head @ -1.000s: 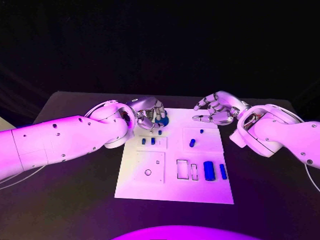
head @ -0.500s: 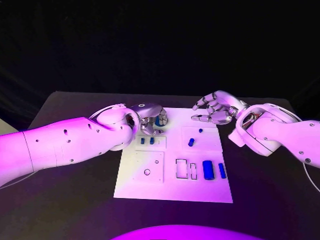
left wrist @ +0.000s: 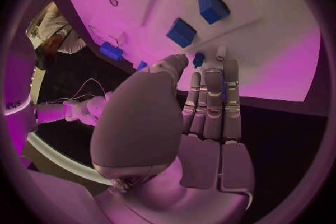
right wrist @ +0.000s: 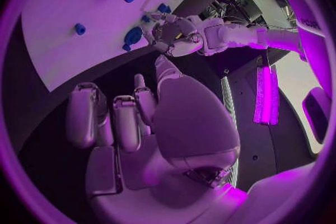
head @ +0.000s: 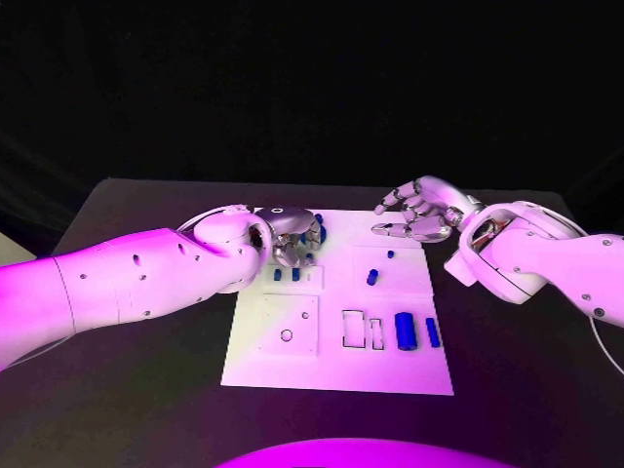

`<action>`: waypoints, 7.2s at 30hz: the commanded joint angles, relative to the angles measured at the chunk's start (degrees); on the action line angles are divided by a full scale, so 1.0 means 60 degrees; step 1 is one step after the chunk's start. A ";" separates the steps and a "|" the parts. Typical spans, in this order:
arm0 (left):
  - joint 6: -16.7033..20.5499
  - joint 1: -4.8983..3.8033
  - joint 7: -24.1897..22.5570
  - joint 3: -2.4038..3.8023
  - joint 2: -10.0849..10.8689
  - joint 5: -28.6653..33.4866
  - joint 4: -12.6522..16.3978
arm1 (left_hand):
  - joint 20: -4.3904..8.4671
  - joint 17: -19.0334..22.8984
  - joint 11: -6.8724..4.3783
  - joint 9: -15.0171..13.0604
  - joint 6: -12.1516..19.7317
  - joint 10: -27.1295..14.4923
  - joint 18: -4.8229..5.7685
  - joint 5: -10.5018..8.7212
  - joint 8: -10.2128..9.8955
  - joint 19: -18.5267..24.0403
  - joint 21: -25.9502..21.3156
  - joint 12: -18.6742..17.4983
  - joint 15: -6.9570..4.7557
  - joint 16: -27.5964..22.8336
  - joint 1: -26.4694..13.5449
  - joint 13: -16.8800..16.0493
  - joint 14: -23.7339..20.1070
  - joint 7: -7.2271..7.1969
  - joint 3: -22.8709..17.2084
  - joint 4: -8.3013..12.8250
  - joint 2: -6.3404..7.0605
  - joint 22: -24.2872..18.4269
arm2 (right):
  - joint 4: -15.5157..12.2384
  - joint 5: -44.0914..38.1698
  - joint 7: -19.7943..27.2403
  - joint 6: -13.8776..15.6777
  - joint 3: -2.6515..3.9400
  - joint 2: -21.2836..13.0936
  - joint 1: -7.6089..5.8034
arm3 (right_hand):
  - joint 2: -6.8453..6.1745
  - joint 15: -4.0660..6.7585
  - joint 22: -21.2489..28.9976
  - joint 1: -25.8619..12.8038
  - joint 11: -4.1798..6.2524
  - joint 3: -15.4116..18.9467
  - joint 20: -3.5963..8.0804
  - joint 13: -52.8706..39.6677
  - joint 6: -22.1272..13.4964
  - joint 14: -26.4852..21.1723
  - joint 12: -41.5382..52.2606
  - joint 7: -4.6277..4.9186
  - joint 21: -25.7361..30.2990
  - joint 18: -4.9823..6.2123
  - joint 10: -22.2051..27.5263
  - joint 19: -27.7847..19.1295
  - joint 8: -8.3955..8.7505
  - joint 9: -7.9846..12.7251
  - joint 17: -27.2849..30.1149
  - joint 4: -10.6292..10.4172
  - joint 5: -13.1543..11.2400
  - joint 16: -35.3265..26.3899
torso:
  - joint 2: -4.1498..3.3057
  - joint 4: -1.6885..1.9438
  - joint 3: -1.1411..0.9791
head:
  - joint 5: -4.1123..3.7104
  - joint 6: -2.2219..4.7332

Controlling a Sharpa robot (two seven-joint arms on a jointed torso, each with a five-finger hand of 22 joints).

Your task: Assemble the parts on the task board

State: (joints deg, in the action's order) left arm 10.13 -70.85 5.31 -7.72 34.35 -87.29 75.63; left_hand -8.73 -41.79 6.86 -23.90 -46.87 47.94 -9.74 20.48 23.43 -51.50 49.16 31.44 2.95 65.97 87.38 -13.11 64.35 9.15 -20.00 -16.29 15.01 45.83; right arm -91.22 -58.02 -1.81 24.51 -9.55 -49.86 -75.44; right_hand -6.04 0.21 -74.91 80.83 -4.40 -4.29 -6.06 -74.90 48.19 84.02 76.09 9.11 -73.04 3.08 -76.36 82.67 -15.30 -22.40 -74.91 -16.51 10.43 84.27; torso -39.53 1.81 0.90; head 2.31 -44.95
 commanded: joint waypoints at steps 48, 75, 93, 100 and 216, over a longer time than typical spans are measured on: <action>-0.0546 0.0029 -0.0039 0.0004 -0.0258 0.0244 -0.0426 | 0.0158 -0.1525 -0.0219 0.0396 -0.0778 0.1070 -0.0047 -0.0048 -0.0360 -0.0430 0.1018 -0.0283 -0.0193 0.1630 0.0314 0.0327 0.1184 -0.0092 -0.0718 0.0250 -0.0242 0.0950 | -0.0056 -0.0040 0.0055 -0.0167 0.0003 -0.0003 0.0005 | 0.0058 -0.0029 -0.0870 -0.0017 0.0013 -0.0075 0.0022 -0.0126 -0.0046 0.0498 -0.0001 0.0004 0.0018 0.0111 0.0029 -0.0029 -0.0054 0.0018 -0.0516 -0.0009 0.0070 -0.0046 | 0.0005 0.0001 -0.0006 | -0.0001 -0.0066; 0.0002 0.0032 -0.0379 0.0023 -0.0090 0.0562 -0.0337 | 0.0359 -0.2118 -0.0442 0.0280 -0.1515 0.2052 0.0114 -0.0117 -0.0418 -0.0999 0.2005 -0.0884 -0.0403 0.2121 0.0305 0.0513 0.1766 -0.0231 -0.1036 0.0800 -0.0498 0.1948 | -0.0043 -0.0059 0.0006 -0.0277 0.0003 0.0023 0.0005 | 0.0073 -0.0026 -0.0887 -0.0022 0.0017 -0.0085 0.0025 -0.0150 -0.0029 0.0505 0.0027 -0.0001 -0.0008 0.0104 -0.0004 -0.0010 -0.0073 0.0018 -0.0532 -0.0012 0.0066 -0.0041 | 0.0012 0.0003 -0.0002 | -0.0019 -0.0027; -0.0237 0.0017 -0.0162 0.0669 0.1010 0.1245 0.0633 | 0.0351 -0.2156 -0.0431 0.0258 -0.1597 0.2185 0.0143 -0.0122 -0.0493 -0.1099 0.2115 -0.1135 -0.0397 0.2162 0.0103 0.0560 0.1842 -0.0237 -0.1036 0.0801 -0.0429 0.2069 | -0.0013 -0.0069 -0.0021 -0.0291 0.0003 -0.0022 0.0005 | 0.0073 -0.0026 -0.0887 -0.0022 0.0017 -0.0085 0.0025 -0.0150 -0.0029 0.0505 0.0027 -0.0001 -0.0008 0.0104 -0.0004 -0.0010 -0.0073 0.0018 -0.0532 -0.0012 0.0066 -0.0041 | 0.0022 0.0035 -0.0003 | -0.0002 0.0022; -0.0483 0.0017 -0.0059 0.0695 0.1198 0.1281 0.0612 | 0.0350 -0.2196 -0.0434 0.0255 -0.1607 0.2198 0.0154 -0.0119 -0.0495 -0.1143 0.2153 -0.1149 -0.0398 0.2177 0.0097 0.0561 0.1863 -0.0241 -0.1041 0.0804 -0.0431 0.2113 | -0.0015 -0.0071 -0.0029 -0.0286 0.0002 -0.0033 0.0005 | 0.0073 -0.0026 -0.0887 -0.0022 0.0017 -0.0085 0.0025 -0.0150 -0.0029 0.0505 0.0027 -0.0001 -0.0008 0.0104 -0.0004 -0.0010 -0.0073 0.0018 -0.0532 -0.0012 0.0066 -0.0041 | 0.0018 0.0030 0.0006 | 0.0032 0.0009; -0.0913 0.0230 0.0084 0.0459 0.0791 0.1548 -0.0024 | 0.0264 -0.1941 -0.0328 0.0602 -0.0081 0.2344 0.0165 -0.0118 -0.1862 -0.1197 0.2113 -0.2062 -0.0302 0.2221 -0.0452 0.0443 0.1752 -0.0162 -0.1216 0.0979 0.0054 0.2180 | -0.0009 -0.0097 -0.0033 -0.0285 0.0002 -0.0049 0.0005 | 0.0056 -0.0014 -0.0859 -0.0041 0.0027 -0.0098 0.0039 -0.0114 -0.0037 0.0504 0.0006 -0.0010 0.0057 0.0112 0.0006 -0.0007 -0.0105 0.0041 -0.0491 -0.0011 0.0054 -0.0080 | 0.0010 -0.0004 -0.0003 | 0.0053 -0.0079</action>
State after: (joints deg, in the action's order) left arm 5.70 -69.47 5.25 -4.98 39.05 -78.24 75.46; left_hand -6.77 -53.44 4.74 -20.36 -47.78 62.05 -9.73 19.65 12.50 -58.56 62.04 19.44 1.05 79.15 85.24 -10.37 75.34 8.21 -27.44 -10.27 15.33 59.00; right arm -91.30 -58.14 -2.26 23.44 -9.55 -50.12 -75.44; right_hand -6.04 0.21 -74.95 80.83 -4.41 -4.60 -6.06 -74.90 48.21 84.02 76.09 9.10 -73.04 3.08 -76.36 82.67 -15.74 -22.24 -74.91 -16.51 10.64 83.93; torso -39.47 1.79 0.86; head 2.63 -45.38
